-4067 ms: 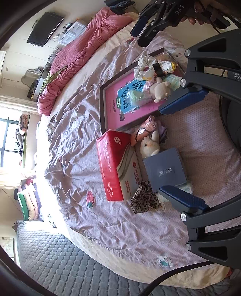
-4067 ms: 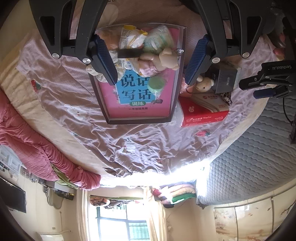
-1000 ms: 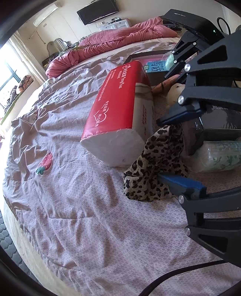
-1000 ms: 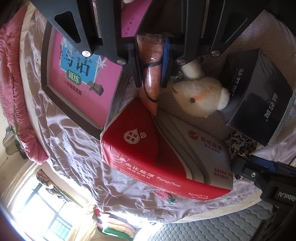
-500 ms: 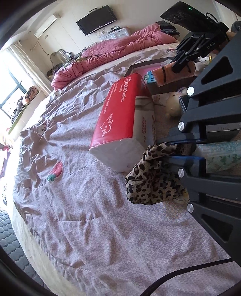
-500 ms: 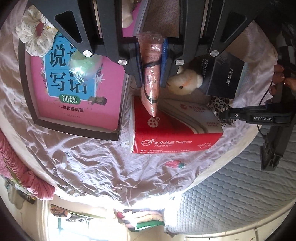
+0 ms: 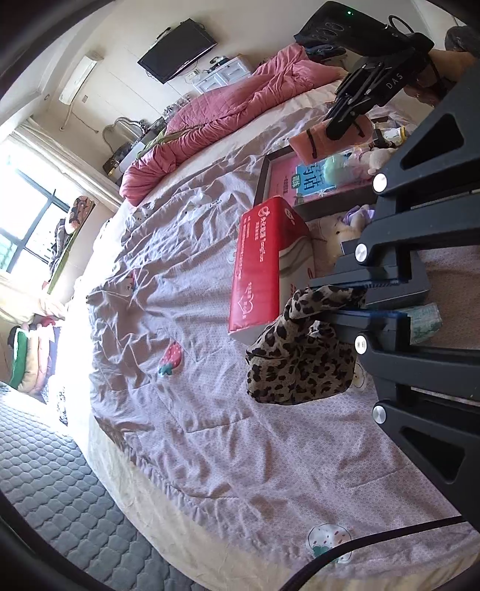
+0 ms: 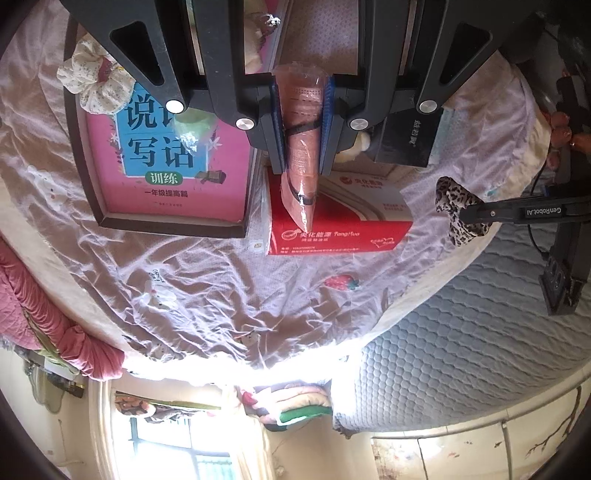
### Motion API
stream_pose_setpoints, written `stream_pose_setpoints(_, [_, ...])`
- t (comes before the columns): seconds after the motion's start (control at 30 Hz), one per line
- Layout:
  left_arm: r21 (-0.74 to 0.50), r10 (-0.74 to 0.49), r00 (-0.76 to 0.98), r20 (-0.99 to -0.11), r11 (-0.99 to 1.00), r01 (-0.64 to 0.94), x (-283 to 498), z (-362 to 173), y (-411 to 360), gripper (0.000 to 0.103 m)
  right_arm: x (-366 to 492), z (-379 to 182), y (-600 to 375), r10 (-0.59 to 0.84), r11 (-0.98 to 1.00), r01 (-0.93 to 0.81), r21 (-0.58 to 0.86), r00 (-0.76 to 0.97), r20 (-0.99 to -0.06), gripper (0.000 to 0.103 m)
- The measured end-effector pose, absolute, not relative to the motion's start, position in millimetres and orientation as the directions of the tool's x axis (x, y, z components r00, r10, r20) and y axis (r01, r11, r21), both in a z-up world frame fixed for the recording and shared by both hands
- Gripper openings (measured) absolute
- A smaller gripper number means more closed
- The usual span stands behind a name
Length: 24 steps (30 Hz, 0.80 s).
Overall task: Organize soft objects
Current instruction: 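Carry the leopard scrunchie with the left tool while the right carries the pink item to the tray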
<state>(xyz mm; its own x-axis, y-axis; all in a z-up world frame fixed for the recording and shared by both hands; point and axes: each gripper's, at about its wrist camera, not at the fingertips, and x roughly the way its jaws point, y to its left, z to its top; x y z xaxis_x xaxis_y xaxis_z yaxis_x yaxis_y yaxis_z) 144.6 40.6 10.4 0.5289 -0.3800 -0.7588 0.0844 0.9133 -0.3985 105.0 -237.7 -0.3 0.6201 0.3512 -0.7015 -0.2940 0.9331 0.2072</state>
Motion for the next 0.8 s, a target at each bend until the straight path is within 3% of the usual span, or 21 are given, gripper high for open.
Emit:
stream_pose_setpoints(0.33, [-0.314, -0.339, 0.583, -0.738, 0.938, 0.148, 113, 61, 9, 0.009, 74, 38, -265, 0.352, 0.936, -0.273, 0.223, 0.681, -0.642, 0.018])
stream_pose_setpoints(0.8, [-0.214, -0.307, 0.604, -0.735, 0.951, 0.223, 82, 92, -42, 0.009, 41, 68, -308, 0.322, 0.946, -0.221, 0.239, 0.736, -0.595, 0.018])
